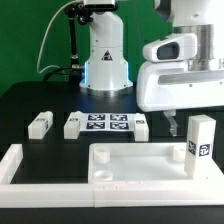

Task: Assemble desk

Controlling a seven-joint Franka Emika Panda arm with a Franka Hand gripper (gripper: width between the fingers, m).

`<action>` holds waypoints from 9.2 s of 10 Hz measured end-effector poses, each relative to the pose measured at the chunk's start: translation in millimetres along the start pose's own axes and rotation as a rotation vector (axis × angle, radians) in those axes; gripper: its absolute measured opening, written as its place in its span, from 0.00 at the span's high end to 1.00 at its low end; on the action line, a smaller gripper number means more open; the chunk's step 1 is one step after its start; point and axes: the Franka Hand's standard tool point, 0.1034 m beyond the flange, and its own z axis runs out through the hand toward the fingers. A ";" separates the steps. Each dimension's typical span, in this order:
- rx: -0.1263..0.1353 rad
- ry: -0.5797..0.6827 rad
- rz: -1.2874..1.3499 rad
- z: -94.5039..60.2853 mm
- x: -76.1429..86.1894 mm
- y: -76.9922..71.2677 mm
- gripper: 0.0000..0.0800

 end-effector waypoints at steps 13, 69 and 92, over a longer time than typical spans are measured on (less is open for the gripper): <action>-0.038 0.016 0.762 3.5 -2.2 20.7 0.63; 0.031 -0.956 0.352 59.1 -230.3 28.8 0.19; 0.067 -0.671 0.355 -41.4 -136.1 77.5 0.64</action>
Offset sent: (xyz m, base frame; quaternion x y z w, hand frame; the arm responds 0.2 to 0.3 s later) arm 0.0000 0.0000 0.0000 0.0000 0.0000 0.0000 1.0000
